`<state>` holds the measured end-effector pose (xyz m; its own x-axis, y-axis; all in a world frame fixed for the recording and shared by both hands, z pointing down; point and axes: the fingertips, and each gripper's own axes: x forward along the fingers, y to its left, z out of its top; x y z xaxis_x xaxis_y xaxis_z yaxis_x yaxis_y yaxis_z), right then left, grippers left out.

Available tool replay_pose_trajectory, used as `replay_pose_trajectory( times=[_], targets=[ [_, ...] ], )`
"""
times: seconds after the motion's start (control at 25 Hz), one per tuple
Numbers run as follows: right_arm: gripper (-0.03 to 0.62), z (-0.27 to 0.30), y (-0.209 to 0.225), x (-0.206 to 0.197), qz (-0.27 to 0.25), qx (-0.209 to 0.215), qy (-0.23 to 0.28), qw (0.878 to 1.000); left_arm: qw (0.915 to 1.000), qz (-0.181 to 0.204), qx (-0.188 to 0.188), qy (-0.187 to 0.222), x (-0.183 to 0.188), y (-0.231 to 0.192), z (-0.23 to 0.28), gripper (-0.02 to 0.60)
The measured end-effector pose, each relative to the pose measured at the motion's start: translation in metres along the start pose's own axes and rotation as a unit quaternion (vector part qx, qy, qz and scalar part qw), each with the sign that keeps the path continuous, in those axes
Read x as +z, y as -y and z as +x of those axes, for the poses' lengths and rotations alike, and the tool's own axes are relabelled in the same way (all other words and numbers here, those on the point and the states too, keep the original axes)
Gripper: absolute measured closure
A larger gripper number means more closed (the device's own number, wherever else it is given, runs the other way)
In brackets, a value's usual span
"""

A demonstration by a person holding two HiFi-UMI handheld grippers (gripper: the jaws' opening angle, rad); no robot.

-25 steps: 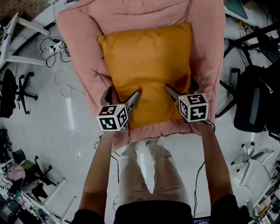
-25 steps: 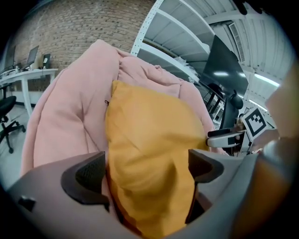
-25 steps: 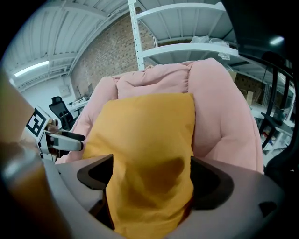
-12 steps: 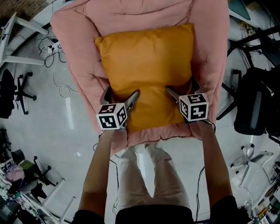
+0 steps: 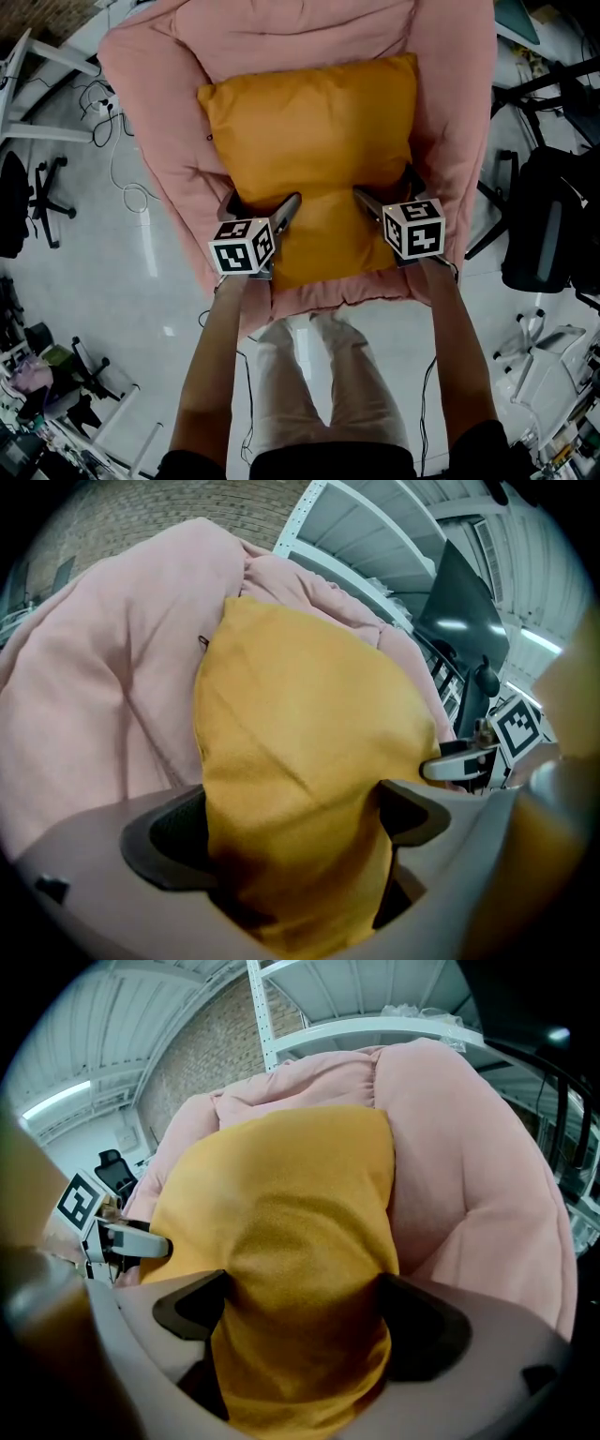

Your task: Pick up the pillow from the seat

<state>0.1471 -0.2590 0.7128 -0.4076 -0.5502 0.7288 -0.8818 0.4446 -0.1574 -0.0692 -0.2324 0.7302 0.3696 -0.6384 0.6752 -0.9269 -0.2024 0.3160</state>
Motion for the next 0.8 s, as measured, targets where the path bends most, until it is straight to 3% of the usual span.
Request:
replay_pose_trajectory(
  times=[0.16, 0.32, 0.64, 0.8],
  targets=[
    [0.08, 0.002, 0.008, 0.0, 0.002, -0.017, 0.006, 1.0, 1.0, 0.001, 0.001, -0.001, 0.0, 0.001, 0.005, 0.025],
    [0.023, 0.008, 0.016, -0.003, 0.023, -0.015, 0.001, 1.0, 1.0, 0.001, 0.001, -0.001, 0.0, 0.0, 0.008, 0.025],
    [0.023, 0.019, 0.009, -0.001, -0.02, 0.024, -0.02, 0.999, 1.0, 0.003, 0.0, -0.002, -0.002, 0.0, 0.015, 0.026],
    [0.025, 0.026, 0.004, -0.002, -0.027, 0.01, -0.022, 0.999, 0.9999, 0.007, 0.009, 0.0, -0.002, -0.003, 0.018, 0.028]
  ],
)
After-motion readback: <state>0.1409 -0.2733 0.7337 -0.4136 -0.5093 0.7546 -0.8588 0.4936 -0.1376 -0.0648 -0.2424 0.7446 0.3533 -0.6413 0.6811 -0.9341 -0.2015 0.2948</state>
